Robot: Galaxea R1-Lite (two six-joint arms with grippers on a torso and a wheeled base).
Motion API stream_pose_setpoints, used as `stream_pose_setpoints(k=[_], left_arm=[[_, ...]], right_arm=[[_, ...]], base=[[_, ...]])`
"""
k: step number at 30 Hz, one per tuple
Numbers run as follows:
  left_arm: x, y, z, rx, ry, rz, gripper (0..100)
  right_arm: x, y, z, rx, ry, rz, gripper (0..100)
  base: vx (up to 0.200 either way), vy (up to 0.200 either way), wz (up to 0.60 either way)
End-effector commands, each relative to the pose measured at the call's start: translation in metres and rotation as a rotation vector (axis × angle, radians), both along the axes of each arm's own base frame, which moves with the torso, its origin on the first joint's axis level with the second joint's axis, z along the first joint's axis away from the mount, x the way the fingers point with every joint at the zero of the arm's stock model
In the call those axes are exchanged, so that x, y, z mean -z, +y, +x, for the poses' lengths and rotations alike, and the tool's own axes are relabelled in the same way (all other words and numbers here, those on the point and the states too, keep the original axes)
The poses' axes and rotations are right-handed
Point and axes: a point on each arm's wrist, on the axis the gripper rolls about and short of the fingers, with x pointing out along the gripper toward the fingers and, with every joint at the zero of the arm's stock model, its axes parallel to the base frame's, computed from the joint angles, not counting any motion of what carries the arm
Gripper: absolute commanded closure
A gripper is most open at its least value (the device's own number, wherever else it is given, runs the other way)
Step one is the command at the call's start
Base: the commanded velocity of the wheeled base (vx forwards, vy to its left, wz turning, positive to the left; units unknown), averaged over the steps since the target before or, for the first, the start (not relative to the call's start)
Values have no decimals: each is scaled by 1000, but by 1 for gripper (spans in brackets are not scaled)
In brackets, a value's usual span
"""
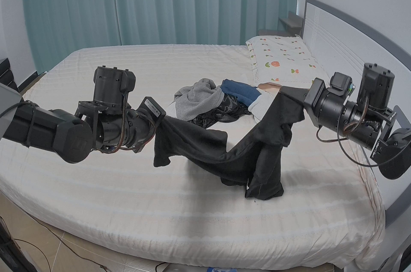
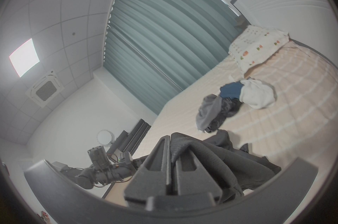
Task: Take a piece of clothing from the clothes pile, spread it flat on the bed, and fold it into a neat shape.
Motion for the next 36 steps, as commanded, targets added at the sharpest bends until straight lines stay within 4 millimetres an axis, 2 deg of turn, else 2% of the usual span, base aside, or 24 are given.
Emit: stream_pose_setpoints(k=[1, 6, 12, 17, 26, 36], left_arm=[[11, 10, -17, -15, 65, -12, 100], [17, 15, -36, 27, 127, -71, 100], [17, 21, -50, 47, 169, -126, 100], [25, 20, -54, 55, 202, -118, 100], [35, 23, -58, 53, 236, -105, 100], [36, 23, -54, 34, 246, -121, 100]], right_arm=[[39, -5, 2, 21, 103, -48, 100], [61, -5, 7, 51, 82, -32, 100], [85, -5, 16, 143, 121, -32, 100], [82, -5, 14, 146, 145, 22, 100], [77, -7, 6, 145, 138, 27, 100], [80, -6, 7, 142, 147, 24, 100]], base=[[0, 0, 0], [0, 0, 0], [0, 0, 0], [0, 0, 0], [-200, 0, 0], [0, 0, 0]])
